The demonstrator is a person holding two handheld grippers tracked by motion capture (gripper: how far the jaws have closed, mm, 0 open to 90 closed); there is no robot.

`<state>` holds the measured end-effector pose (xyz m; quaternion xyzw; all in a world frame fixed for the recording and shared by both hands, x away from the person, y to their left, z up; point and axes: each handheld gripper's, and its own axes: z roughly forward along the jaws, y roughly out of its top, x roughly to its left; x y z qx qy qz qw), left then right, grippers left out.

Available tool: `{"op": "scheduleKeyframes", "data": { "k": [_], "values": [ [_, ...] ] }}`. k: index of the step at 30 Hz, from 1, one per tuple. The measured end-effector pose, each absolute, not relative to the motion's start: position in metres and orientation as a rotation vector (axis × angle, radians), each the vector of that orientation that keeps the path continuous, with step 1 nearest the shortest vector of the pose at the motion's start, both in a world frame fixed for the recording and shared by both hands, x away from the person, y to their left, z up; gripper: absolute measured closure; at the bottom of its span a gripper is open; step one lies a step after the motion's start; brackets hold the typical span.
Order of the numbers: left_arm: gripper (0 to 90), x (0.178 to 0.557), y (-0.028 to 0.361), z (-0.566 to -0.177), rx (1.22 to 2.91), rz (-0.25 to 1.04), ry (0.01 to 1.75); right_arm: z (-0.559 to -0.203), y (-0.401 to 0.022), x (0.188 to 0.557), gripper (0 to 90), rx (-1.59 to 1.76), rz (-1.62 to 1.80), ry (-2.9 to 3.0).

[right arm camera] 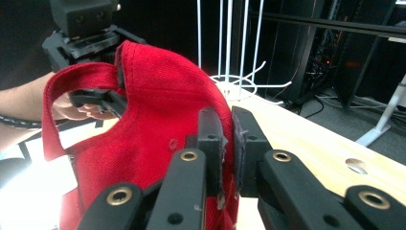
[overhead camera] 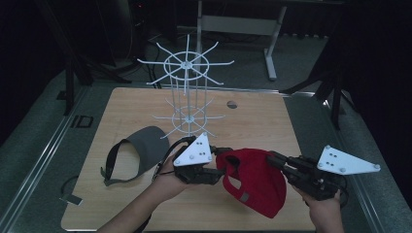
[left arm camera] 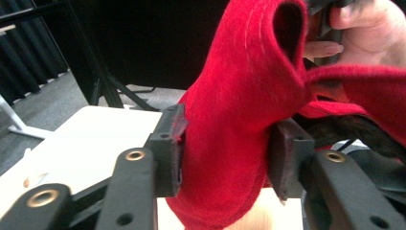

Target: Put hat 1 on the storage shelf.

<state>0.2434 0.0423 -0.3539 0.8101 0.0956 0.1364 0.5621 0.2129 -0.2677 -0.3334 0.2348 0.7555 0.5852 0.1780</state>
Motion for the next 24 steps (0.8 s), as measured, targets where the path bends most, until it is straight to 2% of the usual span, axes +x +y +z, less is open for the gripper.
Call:
{"op": "scheduleKeyframes", "data": {
  "k": [14, 24],
  "values": [
    [49.5, 0.235, 0.074, -0.364, 1.861, 0.344, 0.318, -0.329, -0.269, 0.21, 83.7, 0.664, 1.683, 2.113],
    [48.5, 0.234, 0.093, -0.39, 1.884, 0.344, 0.361, -0.324, -0.284, 0.213, 83.7, 0.745, 1.673, 2.037]
  ]
}}
